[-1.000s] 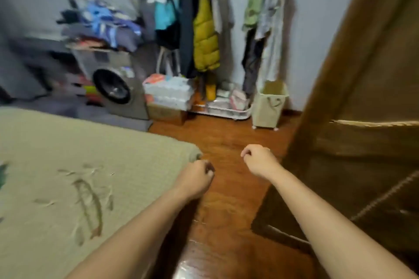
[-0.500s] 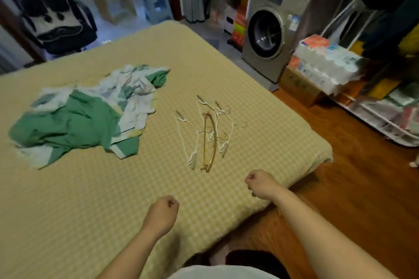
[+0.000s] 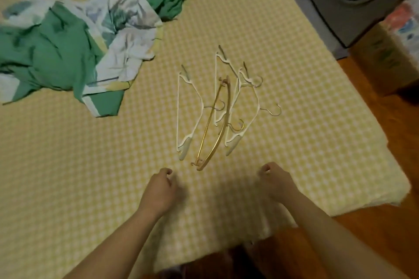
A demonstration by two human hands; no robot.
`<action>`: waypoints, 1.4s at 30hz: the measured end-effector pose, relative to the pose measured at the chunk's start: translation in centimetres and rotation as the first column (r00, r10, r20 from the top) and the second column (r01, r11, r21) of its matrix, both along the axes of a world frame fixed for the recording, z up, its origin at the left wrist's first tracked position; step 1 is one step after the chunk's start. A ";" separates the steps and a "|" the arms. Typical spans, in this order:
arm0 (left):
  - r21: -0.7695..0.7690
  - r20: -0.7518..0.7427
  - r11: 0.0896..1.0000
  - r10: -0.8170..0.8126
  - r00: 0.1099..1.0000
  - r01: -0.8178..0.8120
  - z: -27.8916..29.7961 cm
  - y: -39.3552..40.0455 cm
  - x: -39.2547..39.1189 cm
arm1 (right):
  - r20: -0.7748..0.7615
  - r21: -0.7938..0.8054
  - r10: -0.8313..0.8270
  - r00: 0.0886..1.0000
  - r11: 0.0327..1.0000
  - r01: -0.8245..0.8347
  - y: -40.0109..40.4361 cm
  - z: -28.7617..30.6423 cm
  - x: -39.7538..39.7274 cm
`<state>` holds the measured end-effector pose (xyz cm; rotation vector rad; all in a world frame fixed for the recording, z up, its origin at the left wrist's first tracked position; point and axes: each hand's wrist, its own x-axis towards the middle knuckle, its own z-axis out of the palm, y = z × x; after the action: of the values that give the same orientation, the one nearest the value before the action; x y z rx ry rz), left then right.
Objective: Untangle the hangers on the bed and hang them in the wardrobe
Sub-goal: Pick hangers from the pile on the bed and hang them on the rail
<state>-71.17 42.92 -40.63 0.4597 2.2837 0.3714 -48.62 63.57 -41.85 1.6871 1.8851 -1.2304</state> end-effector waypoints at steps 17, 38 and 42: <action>-0.026 -0.238 0.998 -0.069 0.969 0.065 -8.0 9.6 -8.8 | 0.013 -0.129 -0.066 0.998 0.989 0.067 5.9 -12.6 -1.5; 0.368 -0.288 0.880 -0.198 0.937 0.300 1.6 5.3 -0.6 | -0.710 -0.450 -0.507 0.489 0.860 0.239 7.0 4.4 -11.3; 0.300 -0.344 0.892 -0.230 0.910 0.339 1.0 5.9 0.1 | -0.729 0.033 -0.120 0.674 0.977 0.210 7.3 3.8 -9.0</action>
<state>-71.08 48.85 -39.67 1.0956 2.3913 0.5992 -57.59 70.88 -38.09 1.5694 2.2825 -2.1569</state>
